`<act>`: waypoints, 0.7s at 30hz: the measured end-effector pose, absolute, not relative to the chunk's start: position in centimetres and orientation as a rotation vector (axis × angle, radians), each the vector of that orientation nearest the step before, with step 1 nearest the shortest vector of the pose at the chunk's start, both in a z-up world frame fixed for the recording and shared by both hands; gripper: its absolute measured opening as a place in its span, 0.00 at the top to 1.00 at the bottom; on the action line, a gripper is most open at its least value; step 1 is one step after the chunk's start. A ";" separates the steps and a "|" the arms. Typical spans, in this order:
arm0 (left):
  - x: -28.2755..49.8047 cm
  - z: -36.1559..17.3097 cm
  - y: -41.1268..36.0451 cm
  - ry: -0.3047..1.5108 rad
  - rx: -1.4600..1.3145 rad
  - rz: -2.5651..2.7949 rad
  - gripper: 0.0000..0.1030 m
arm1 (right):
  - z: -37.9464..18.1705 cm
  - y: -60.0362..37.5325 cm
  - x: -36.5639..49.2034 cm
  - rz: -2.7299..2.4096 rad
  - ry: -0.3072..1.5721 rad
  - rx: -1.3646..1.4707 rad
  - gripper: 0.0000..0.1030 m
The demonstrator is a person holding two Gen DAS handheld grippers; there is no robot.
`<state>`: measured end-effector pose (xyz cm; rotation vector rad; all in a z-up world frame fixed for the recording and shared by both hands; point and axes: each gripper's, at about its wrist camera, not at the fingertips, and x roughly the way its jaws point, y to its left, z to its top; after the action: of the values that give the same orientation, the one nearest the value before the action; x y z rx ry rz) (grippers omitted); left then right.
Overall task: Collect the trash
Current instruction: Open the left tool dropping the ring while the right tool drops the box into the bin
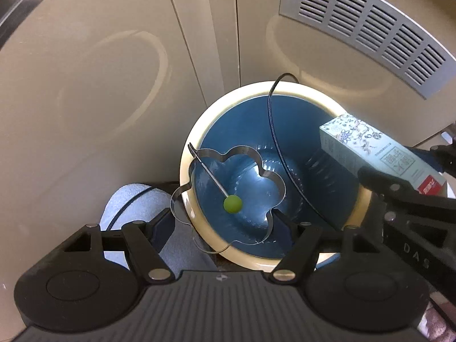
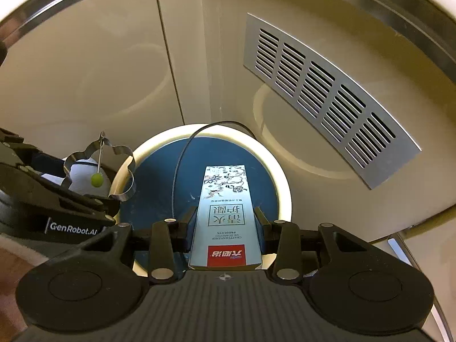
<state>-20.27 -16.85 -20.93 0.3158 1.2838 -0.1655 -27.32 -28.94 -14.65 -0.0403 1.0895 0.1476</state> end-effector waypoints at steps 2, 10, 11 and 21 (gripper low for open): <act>-20.1 -21.0 -17.1 1.288 0.325 -0.173 0.22 | -14.8 -29.0 -26.9 0.137 1.089 -0.031 0.59; -20.1 -19.7 -17.0 1.238 0.382 -0.169 0.00 | -14.1 -30.3 -26.3 0.104 1.073 0.051 0.25; -20.1 -19.4 -16.7 1.237 0.362 -0.172 0.00 | -13.6 -30.5 -26.4 0.104 1.060 0.052 0.23; -22.7 -9.7 -13.4 1.054 0.159 -0.274 0.00 | -2.5 -32.5 -30.6 0.124 0.734 -0.054 0.09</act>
<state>-22.68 -13.39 -9.67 0.1588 1.0535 -0.2735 -30.63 -32.46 -2.51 -0.0544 0.7336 0.1243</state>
